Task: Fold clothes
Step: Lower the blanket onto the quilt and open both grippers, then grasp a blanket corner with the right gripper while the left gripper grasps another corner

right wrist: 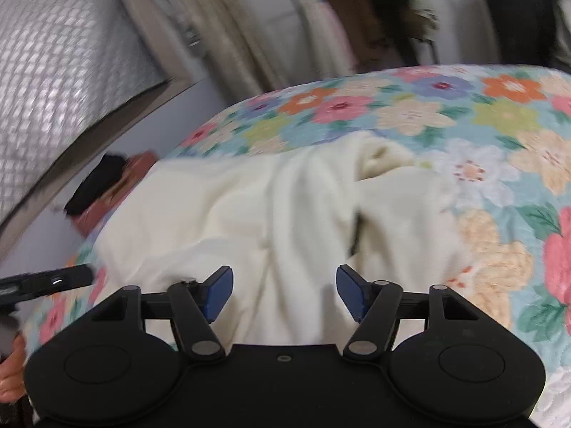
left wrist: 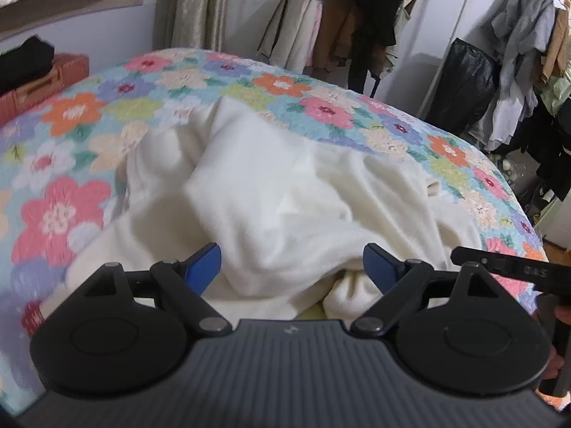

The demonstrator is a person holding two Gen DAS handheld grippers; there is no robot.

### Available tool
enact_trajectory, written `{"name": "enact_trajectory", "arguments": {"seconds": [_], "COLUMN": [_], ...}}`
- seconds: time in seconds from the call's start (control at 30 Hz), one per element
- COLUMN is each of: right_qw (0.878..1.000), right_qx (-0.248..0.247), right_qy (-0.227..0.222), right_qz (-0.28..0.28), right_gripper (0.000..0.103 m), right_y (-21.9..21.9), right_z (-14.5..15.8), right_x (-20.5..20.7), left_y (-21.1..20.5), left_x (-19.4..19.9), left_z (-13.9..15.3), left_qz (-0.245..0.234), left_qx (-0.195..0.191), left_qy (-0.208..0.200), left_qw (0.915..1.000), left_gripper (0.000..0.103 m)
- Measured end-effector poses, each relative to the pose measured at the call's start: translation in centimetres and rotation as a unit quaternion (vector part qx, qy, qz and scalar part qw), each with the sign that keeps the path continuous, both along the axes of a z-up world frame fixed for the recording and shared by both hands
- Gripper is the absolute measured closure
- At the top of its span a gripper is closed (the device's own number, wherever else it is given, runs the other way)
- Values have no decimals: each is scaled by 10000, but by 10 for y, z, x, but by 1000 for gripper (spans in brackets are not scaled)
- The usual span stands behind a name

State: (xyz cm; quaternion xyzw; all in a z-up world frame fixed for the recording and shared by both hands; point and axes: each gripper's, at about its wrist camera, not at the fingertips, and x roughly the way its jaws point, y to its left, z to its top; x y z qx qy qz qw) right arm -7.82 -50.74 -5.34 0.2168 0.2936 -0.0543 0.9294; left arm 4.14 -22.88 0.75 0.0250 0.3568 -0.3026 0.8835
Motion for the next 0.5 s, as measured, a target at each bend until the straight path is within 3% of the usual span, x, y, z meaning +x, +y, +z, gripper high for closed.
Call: {"name": "enact_trajectory", "arguments": {"seconds": [0.17,0.2,0.37,0.5], "right_qw": [9955,9933,9799,9825], "right_qx": [-678,-839,-1571,-1491], "right_qy": [-39,-28,334,523], "right_qz": [657,800,1184,987], "right_gripper": [21,18,17,19], "right_y": [46,57,98,101], "right_z": [4,3,-14,-32], "right_x": [-1,2,25,43], "left_y": [14,18,14,9], "left_x": [0,-1,-13,-19], "left_z": [-27,-30,-37,-42], "left_qz": [-66,-113,-613,-990], "left_qx": [44,-109,-72,85], "left_qy": [-198,-332,-1030,-1412], "left_qw": [9998,9993,9928,9850], "left_gripper": [18,18,15,13]}}
